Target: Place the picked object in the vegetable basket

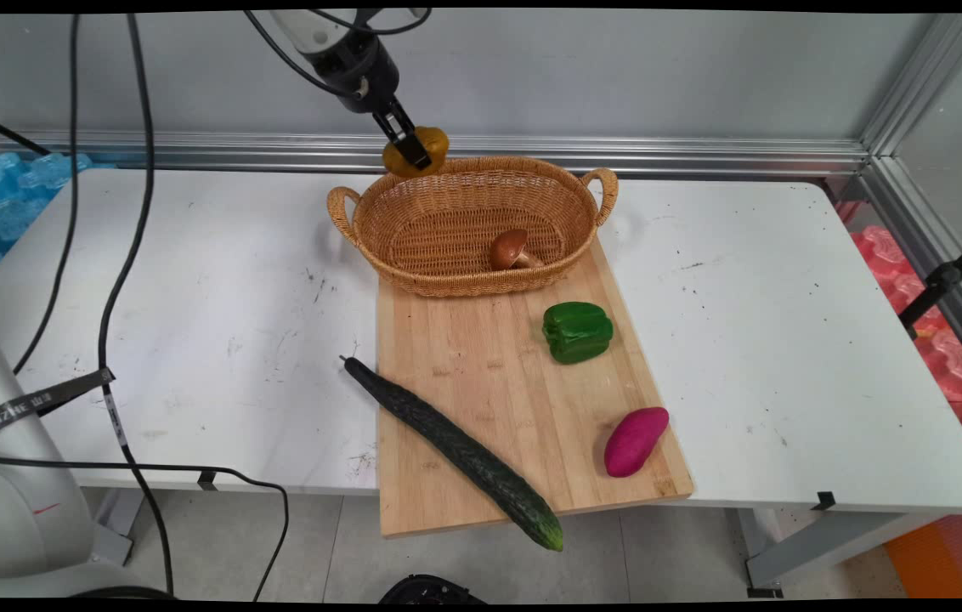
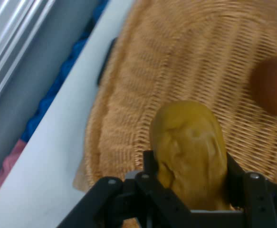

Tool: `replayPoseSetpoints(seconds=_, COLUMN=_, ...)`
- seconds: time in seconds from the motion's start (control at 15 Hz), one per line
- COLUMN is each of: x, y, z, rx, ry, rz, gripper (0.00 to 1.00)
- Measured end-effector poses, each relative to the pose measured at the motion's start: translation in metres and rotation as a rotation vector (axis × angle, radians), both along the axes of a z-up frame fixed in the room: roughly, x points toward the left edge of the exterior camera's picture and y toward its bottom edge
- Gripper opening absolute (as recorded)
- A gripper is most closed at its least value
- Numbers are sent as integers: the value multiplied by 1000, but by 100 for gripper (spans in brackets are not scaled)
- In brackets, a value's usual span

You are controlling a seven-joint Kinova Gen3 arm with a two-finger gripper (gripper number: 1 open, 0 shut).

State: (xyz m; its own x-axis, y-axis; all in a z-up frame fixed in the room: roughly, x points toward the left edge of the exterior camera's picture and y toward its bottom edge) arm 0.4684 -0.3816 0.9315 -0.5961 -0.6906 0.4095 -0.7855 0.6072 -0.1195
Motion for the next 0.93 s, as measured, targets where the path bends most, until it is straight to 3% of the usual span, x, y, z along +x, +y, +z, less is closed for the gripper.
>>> replayPoseSetpoints(seconds=0.33, x=16, y=-18, z=-50, rx=32, ry=22, rz=218, gripper=0)
replayPoseSetpoints(seconds=0.6, x=21, y=-26, z=-83, rx=70, ry=41, rz=318, gripper=0)
replayPoseSetpoints(seconds=0.93, x=19, y=-31, z=-110, rx=111, ry=85, rz=373, gripper=0)
